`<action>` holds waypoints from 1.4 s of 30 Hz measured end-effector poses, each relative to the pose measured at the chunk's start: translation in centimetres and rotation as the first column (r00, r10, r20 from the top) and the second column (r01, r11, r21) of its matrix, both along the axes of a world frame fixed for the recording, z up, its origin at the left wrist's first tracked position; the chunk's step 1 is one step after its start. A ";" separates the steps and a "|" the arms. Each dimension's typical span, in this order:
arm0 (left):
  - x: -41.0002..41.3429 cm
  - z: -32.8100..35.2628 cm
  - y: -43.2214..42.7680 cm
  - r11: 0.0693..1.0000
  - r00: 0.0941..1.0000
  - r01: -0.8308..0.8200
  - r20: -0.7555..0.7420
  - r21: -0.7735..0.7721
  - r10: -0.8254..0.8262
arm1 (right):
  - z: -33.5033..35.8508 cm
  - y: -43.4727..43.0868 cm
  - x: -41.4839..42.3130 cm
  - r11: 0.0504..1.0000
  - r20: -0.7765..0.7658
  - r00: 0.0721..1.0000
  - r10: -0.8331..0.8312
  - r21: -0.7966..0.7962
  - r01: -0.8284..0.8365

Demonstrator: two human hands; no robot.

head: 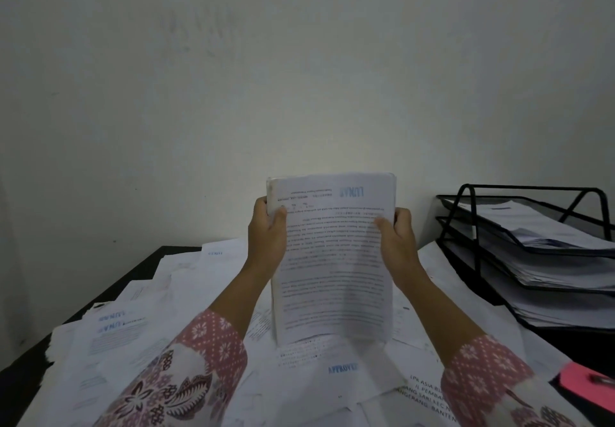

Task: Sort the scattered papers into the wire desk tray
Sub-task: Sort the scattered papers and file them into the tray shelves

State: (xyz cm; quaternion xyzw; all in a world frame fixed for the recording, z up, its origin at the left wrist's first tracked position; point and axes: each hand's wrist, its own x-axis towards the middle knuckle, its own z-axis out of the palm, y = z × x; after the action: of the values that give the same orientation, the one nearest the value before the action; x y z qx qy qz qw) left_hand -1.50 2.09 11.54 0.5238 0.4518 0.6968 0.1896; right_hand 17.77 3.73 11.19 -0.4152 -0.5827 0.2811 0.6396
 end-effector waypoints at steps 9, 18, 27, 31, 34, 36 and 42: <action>0.5 -2.3 0.1 0.985 0.999 0.039 0.020 -0.170 -0.036 | -1.3 0.1 0.2 0.989 0.063 0.997 0.042 -0.141 -0.033; 1.4 -0.2 -0.2 0.999 0.999 -0.032 -0.006 0.005 0.032 | -0.3 0.0 1.6 1.000 0.040 0.999 0.010 -0.023 -0.009; 2.2 -3.1 0.8 0.965 0.997 0.074 0.009 -0.253 -0.074 | -2.5 0.2 3.2 0.995 0.107 0.994 0.034 -0.096 -0.023; 2.6 -2.9 0.7 0.978 0.997 0.010 -0.067 -0.210 -0.025 | -1.1 -0.2 3.9 0.996 0.111 0.993 -0.041 -0.074 0.049; 4.1 -1.6 0.7 0.989 0.995 0.024 -0.090 -0.149 -0.038 | -0.2 -0.9 5.6 0.993 0.038 0.996 -0.076 -0.084 0.079; 5.3 -1.1 0.8 0.986 0.992 0.067 -0.100 -0.150 -0.083 | -0.2 -1.3 7.0 0.988 0.024 0.995 -0.095 -0.123 0.097; 9.3 -1.6 1.6 0.946 0.971 0.185 -0.099 -0.266 -0.218 | -1.2 -2.1 11.5 0.977 -0.135 0.988 -0.080 -0.207 0.050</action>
State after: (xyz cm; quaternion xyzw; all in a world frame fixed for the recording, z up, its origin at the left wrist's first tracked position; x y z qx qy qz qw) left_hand 7.78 3.67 9.90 0.5819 0.4926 0.5752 0.2964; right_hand 29.28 1.58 10.03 -0.4759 -0.4898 0.3469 0.6428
